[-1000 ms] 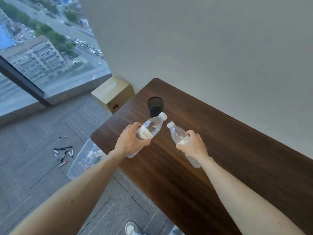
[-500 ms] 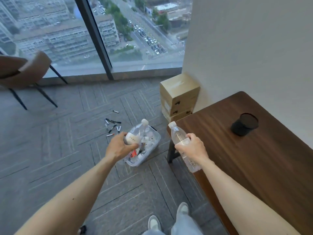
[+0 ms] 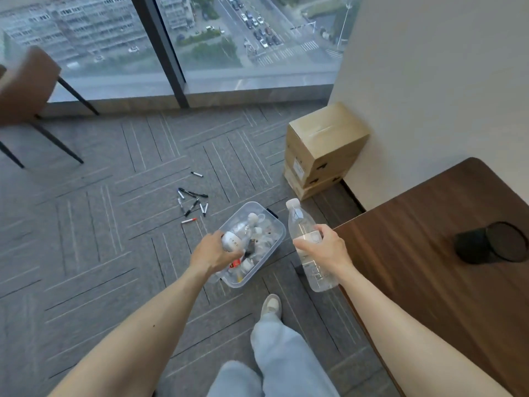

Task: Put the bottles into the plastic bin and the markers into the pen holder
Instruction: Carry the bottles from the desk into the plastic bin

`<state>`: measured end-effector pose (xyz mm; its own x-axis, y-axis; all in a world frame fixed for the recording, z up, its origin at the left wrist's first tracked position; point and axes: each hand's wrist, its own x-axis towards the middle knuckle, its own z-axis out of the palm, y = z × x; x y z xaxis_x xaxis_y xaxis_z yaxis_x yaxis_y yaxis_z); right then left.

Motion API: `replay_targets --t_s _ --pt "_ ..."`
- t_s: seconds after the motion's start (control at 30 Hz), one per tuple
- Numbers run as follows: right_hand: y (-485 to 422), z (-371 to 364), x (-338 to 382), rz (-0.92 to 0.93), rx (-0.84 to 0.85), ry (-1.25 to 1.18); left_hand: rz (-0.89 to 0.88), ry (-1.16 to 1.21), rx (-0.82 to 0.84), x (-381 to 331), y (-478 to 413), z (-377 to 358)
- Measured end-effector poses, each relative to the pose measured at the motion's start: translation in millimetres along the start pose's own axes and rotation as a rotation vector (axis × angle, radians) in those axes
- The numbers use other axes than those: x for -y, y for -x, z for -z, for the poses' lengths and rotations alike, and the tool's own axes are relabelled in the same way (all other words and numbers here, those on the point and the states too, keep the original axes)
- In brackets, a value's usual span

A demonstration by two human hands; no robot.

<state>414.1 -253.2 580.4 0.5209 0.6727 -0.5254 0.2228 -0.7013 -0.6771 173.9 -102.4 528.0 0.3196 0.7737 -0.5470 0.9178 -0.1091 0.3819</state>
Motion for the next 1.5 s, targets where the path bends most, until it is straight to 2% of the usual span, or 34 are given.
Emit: replay_targets --t_s 0.37,0.53,0.83,1.17,1.37,1.5 --pt "-63.3 -48.2 11.3 -0.204 -0.006 -0.029 -0.017 -0.047 0.148 3.1 -108.2 -3.1" --pt "-69.1 -86.2 15.7 -0.283 -0.022 -0.031 -0.017 -0.071 0.178 21.4 -144.8 17.6" --pt "-94.4 -178.4 41.8 -0.476 -0.004 -0.135 -0.065 -0.075 0.176 73.7 -167.8 80.0" --pt "-156.1 -261.2 42.2 -0.655 -0.086 -0.345 -0.131 -0.073 0.181 109.0 -193.9 101.9" --pt "-187.7 -285.5 38.9 -0.669 -0.088 -0.322 -0.155 -0.105 0.206 129.9 -218.9 96.3" --pt "-169.9 -280.4 41.2 -0.632 -0.167 -0.294 -0.177 -0.121 0.239 132.4 -221.9 99.4"
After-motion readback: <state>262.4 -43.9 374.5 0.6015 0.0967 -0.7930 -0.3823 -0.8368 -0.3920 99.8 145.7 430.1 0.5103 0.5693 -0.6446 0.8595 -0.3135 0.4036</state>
